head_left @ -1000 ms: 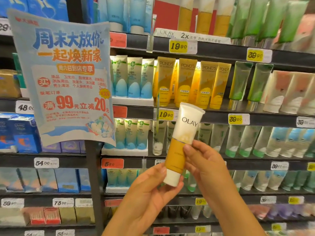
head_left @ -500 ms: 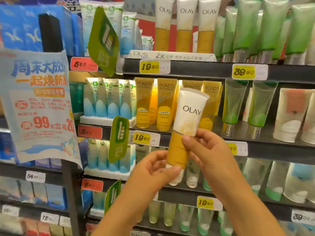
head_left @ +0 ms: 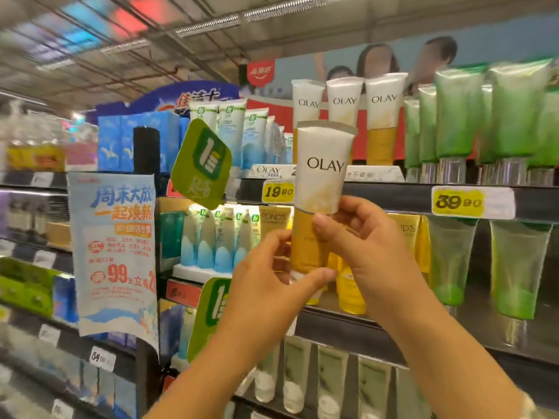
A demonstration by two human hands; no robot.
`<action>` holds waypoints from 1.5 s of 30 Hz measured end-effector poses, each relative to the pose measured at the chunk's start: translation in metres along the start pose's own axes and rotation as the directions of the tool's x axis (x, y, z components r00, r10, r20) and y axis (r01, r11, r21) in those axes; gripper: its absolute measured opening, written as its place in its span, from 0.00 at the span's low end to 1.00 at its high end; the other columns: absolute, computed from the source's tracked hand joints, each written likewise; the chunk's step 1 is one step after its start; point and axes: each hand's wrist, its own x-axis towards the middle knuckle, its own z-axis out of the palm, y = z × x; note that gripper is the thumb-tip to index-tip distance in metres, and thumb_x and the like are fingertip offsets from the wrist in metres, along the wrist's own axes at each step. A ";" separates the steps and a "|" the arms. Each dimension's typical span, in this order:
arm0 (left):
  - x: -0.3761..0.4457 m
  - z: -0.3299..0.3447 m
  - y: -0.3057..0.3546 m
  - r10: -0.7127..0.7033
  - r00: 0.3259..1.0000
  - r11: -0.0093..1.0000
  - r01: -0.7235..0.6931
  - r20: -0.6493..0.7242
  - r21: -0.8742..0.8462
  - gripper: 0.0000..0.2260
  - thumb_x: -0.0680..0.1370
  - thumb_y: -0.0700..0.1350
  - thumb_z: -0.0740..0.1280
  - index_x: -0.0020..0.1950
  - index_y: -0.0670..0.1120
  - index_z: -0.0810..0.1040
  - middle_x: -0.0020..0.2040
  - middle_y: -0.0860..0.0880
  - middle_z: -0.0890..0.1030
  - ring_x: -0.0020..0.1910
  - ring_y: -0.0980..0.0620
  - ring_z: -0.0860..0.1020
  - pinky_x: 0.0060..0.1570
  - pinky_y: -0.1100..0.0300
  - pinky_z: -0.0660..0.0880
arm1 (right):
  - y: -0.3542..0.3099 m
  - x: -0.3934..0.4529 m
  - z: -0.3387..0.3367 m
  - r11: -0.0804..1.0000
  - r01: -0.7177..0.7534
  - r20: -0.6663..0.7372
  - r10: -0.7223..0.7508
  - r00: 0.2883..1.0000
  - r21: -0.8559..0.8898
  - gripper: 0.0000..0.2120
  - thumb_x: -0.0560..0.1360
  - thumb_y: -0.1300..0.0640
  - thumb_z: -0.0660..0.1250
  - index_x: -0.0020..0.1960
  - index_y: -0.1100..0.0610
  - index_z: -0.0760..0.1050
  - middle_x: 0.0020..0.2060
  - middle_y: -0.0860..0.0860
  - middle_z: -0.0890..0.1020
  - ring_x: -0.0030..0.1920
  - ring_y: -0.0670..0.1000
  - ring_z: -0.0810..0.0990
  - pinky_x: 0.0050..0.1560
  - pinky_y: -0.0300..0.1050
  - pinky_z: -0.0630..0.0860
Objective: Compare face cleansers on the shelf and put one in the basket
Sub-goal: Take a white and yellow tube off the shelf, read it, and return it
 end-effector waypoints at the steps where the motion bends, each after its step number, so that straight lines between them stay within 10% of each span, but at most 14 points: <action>1: 0.009 -0.001 0.001 0.018 1.000 1.000 -0.018 0.003 0.022 0.17 0.62 0.55 0.77 0.48 0.59 0.77 0.43 0.59 0.83 0.44 0.59 0.81 0.47 0.58 0.78 | -0.002 0.007 0.001 1.000 0.012 0.002 -0.012 1.000 -0.009 0.14 0.67 0.58 0.71 0.52 0.56 0.76 0.42 0.50 0.83 0.44 0.46 0.82 0.44 0.39 0.79; 14: 0.118 -0.016 0.013 0.233 0.970 0.971 -0.227 -0.071 0.077 0.10 0.69 0.53 0.73 0.48 0.55 0.78 0.40 0.59 0.81 0.40 0.64 0.79 0.38 0.71 0.76 | -0.016 0.107 0.016 0.943 0.167 -0.069 -0.195 0.978 -0.287 0.09 0.75 0.55 0.66 0.55 0.54 0.77 0.49 0.49 0.83 0.52 0.48 0.81 0.53 0.45 0.80; 21: 0.169 -0.024 0.007 0.258 0.950 0.965 -0.245 -0.174 0.095 0.07 0.71 0.49 0.72 0.40 0.57 0.74 0.37 0.61 0.79 0.36 0.72 0.76 0.36 0.75 0.72 | 0.000 0.148 0.023 0.673 0.097 -0.061 -0.207 0.976 -0.734 0.16 0.76 0.57 0.66 0.63 0.60 0.73 0.49 0.51 0.78 0.55 0.54 0.77 0.58 0.52 0.73; 30: 0.213 -0.015 -0.011 0.260 0.943 0.952 -0.214 -0.208 0.221 0.07 0.73 0.50 0.71 0.48 0.52 0.75 0.37 0.61 0.75 0.37 0.65 0.73 0.34 0.74 0.69 | 0.010 0.170 0.034 0.337 -0.020 -0.083 -0.171 0.982 -0.941 0.13 0.77 0.52 0.64 0.56 0.60 0.71 0.52 0.57 0.77 0.47 0.56 0.75 0.41 0.42 0.64; 45: 0.233 -0.019 -0.017 0.084 0.979 0.945 -0.019 -0.187 0.327 0.09 0.73 0.50 0.71 0.44 0.45 0.78 0.35 0.51 0.77 0.35 0.53 0.74 0.30 0.64 0.68 | 0.019 0.180 0.037 0.328 -0.067 -0.127 -0.168 0.978 -0.942 0.20 0.75 0.51 0.67 0.58 0.63 0.66 0.52 0.58 0.78 0.51 0.59 0.78 0.39 0.45 0.68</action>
